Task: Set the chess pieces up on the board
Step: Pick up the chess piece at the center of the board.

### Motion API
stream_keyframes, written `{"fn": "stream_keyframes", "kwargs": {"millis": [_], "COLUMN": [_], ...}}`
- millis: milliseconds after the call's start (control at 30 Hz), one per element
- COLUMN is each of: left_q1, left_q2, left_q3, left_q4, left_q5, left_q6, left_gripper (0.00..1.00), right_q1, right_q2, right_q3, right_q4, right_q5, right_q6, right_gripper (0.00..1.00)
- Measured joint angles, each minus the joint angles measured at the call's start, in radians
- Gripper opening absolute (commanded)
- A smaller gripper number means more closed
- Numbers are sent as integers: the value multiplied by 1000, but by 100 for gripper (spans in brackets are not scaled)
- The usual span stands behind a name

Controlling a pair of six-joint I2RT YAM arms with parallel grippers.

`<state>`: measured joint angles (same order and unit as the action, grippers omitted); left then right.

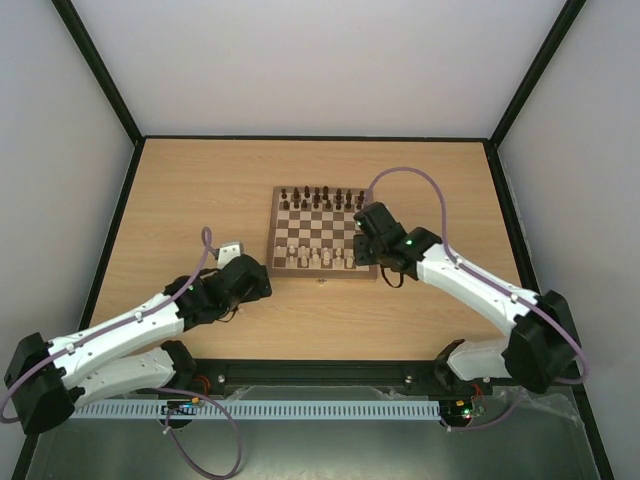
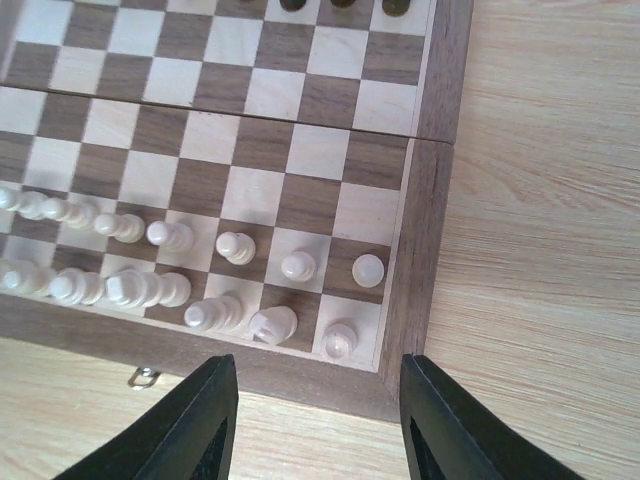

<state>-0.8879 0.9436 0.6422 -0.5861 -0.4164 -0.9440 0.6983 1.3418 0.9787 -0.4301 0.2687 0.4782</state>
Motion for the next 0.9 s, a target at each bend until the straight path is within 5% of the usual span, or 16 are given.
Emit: {"fn": "stream_keyframes", "kwargs": {"millis": [233, 567, 900], "left_q1": [7, -29, -51], "left_q2": [57, 10, 23], "left_q3": [-84, -203, -209], "left_q4": [9, 17, 19], "left_q5": [57, 145, 146], "left_q6": [-78, -187, -230], "left_gripper": [98, 62, 48], "right_q1": [0, 0, 0], "right_q2": [-94, -111, -117], "right_q3": [-33, -47, -53], "right_q4": [-15, -13, -12], "right_q5": [-43, -120, -155], "right_q6": [0, -6, -8], "right_gripper": [46, 46, 46]}}
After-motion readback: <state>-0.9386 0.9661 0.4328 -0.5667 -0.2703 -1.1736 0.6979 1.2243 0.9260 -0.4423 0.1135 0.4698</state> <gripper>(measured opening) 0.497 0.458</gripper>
